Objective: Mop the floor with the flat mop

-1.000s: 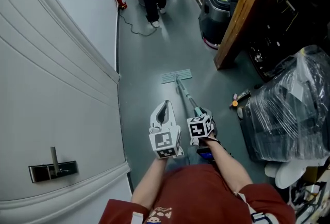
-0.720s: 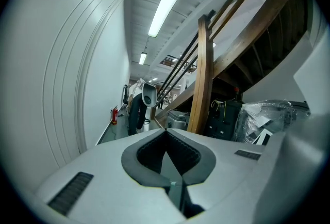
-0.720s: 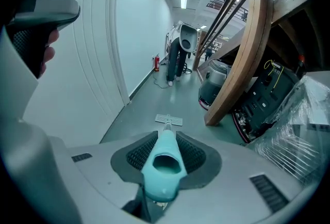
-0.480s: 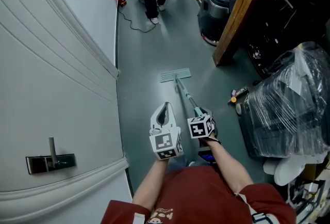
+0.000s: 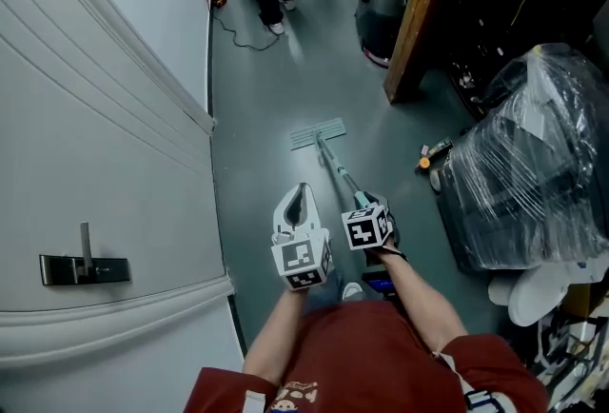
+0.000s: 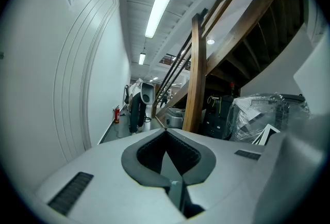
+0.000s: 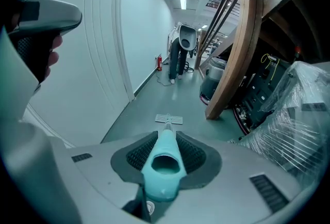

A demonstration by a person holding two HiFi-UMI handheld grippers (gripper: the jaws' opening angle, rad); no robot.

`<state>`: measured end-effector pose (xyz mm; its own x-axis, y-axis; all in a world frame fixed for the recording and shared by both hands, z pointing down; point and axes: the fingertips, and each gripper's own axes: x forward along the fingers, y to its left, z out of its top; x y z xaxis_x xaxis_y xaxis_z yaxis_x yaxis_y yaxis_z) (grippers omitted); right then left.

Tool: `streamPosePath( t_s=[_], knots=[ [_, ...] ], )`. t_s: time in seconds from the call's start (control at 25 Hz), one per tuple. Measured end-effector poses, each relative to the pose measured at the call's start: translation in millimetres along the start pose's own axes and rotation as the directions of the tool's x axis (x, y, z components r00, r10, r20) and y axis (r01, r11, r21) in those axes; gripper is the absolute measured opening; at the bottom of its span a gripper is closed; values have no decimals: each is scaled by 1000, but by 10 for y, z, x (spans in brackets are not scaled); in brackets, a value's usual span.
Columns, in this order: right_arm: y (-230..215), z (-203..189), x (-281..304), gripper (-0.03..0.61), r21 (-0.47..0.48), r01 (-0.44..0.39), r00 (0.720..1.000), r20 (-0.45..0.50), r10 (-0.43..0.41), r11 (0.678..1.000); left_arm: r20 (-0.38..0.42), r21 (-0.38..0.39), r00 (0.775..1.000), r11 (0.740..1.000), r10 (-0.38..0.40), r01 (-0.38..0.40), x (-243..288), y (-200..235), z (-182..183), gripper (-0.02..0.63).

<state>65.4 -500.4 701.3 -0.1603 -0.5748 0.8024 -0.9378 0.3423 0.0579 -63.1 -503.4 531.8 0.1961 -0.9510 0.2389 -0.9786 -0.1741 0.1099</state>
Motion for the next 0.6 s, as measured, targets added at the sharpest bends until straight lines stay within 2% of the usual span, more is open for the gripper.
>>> streamPosePath(
  t_s=[0.12, 0.32, 0.6],
  knots=[
    [-67, -245, -159, 118, -3, -11, 1000, -2, 11, 1000, 19, 10, 1000, 1000, 6, -6, -220, -245, 23, 15],
    [-88, -591, -405, 118, -4, -21, 1000, -4, 21, 1000, 43, 43, 999, 999, -10, 8, -644, -522, -155, 15],
    [-29, -957, -750, 118, 0, -35, 999, -8, 35, 999, 63, 58, 998, 998, 23, -26, -1200, -749, -160, 15]
  ],
)
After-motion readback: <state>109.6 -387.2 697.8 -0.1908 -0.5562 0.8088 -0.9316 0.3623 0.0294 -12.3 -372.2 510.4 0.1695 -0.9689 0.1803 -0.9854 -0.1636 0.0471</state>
